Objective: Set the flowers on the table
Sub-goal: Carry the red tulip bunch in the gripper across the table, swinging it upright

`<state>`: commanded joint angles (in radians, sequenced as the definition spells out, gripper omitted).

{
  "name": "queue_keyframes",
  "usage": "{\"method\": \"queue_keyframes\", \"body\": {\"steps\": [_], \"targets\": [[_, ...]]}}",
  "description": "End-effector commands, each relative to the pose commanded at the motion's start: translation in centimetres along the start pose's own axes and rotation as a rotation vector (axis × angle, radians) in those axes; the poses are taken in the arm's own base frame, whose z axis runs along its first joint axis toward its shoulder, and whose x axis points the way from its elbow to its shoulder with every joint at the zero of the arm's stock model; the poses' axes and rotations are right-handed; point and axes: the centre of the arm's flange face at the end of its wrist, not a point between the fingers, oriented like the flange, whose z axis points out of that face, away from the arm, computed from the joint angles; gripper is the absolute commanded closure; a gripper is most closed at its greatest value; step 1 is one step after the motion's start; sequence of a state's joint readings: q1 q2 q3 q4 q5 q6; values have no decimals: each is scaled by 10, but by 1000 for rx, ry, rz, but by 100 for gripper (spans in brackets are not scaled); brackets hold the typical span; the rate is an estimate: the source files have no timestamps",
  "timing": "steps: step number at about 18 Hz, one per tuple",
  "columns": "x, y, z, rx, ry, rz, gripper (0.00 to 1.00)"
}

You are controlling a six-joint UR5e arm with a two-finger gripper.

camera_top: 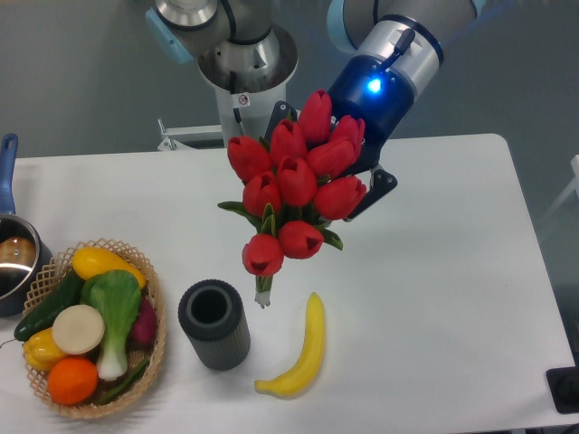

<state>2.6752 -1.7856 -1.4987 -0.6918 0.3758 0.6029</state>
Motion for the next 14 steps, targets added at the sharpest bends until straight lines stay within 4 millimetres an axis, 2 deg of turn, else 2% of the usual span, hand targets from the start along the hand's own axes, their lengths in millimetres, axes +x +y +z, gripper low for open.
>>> {"method": "queue_keyframes", "body": {"steps": [9, 14], "targets": [[-33, 10, -40, 5, -86, -25, 48], [-46, 16, -51, -43, -176, -24, 48]]}}
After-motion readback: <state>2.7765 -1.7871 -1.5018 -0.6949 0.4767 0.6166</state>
